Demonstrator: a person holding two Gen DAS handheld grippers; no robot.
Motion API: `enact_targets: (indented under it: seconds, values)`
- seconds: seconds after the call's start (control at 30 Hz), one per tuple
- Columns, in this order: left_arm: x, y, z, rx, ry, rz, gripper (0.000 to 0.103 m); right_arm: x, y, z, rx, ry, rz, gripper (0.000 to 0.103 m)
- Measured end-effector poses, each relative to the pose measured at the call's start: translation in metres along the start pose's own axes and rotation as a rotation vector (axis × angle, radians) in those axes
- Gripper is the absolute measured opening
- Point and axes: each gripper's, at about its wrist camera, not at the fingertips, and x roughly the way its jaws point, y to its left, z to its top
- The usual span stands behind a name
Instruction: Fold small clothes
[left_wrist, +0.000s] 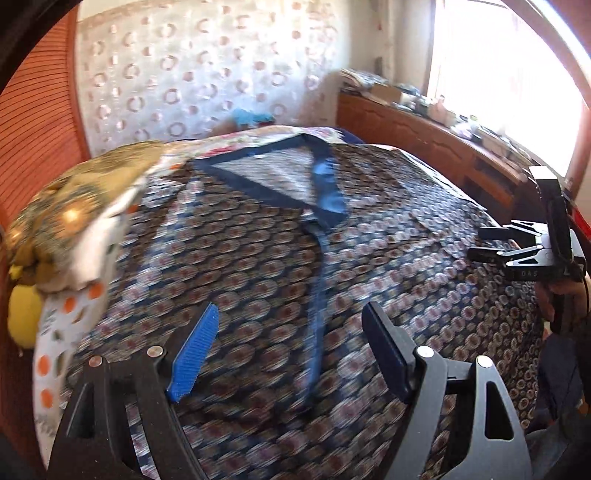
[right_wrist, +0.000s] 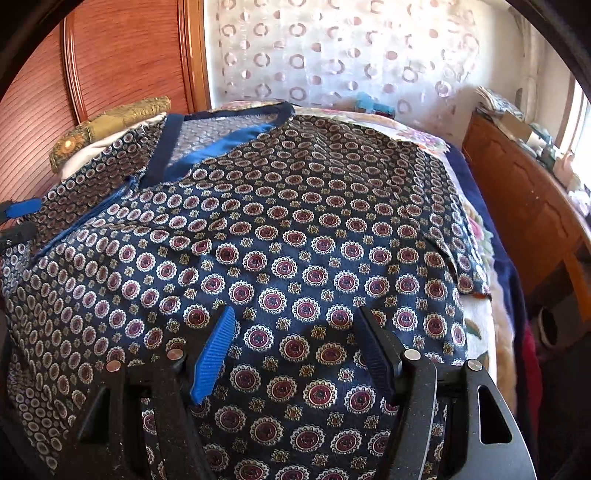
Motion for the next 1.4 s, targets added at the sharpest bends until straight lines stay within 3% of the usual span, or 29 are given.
enact_targets:
  seconds: [0.4,0.47,0.87,1.03,1.4]
  values:
    - [0.050,-0.060,0.029,0.096,0.035,-0.037,0.080,-0.017,-0.013,-0.017,0.041,-0.023,-0.003,0.073]
    - [0.054,-0.066,0.031,0.103,0.039,-0.048,0.080,-0.024,-0.026,-0.021,0.073,-0.039,0.006,0.073]
    - [0.068,-0.082,0.027,0.115,0.054,-0.068,0.080,-0.054,-0.132,-0.049,0.218,-0.025,-0.153,0.073]
    - [0.068,-0.081,0.027,0.111,0.047,-0.062,0.080,-0.040,-0.156,-0.040,0.242,0.012,-0.169,0.073]
    - [0.070,-0.079,0.027,0.096,0.057,-0.048,0.080,0.006,-0.171,0.011,0.268,0.005,-0.117,0.071]
